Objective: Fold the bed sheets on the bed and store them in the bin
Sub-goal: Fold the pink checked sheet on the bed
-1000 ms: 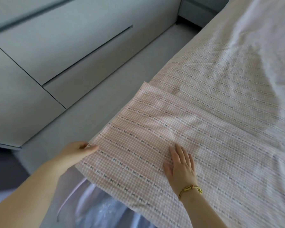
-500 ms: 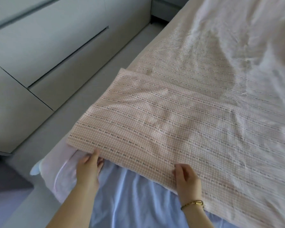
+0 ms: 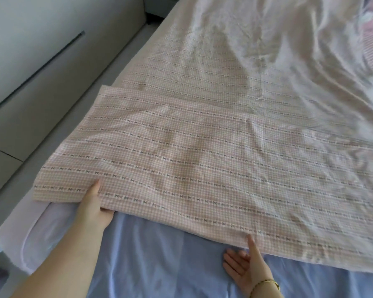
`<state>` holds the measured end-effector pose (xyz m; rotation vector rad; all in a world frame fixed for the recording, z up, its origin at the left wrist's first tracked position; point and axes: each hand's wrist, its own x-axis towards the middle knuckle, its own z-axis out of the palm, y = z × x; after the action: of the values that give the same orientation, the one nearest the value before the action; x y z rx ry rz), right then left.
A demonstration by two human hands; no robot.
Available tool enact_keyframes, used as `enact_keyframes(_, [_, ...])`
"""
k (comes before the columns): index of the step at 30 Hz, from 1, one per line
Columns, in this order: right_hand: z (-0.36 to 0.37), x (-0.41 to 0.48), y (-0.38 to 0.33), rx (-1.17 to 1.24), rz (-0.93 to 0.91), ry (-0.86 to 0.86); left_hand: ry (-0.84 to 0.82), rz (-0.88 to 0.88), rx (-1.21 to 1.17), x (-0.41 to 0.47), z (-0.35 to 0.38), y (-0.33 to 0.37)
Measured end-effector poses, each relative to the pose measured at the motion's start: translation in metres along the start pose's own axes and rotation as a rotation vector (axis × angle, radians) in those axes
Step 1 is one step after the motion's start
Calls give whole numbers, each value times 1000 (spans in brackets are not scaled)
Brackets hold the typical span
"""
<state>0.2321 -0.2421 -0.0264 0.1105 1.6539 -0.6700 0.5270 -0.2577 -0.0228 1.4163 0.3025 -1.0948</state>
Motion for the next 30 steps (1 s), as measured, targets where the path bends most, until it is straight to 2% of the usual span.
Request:
enact_keyframes(3, [-5, -1, -5, 119, 1, -44, 39, 27, -11, 10, -6, 14])
enact_keyframes(7, [5, 13, -42, 374, -234, -44, 2, 69, 33, 19, 3, 40])
enact_keyframes(10, [23, 15, -75, 344, -294, -40, -33, 91, 56, 22, 24, 50])
enact_keyframes(13, [38, 13, -90, 263, -274, -79, -42, 75, 58, 30, 39, 56])
enact_keyframes(17, [30, -2, -89, 133, -213, -96, 3, 60, 78, 28, 45, 65])
enact_keyframes(22, [15, -23, -63, 156, -231, -104, -32, 57, 109, 17, 29, 70])
enact_keyframes(26, [11, -43, -64, 140, -368, -44, -74, 145, 82, 14, 18, 83])
enact_keyframes(30, [7, -77, -72, 20, -542, 39, -79, 236, 61, -12, 19, 103])
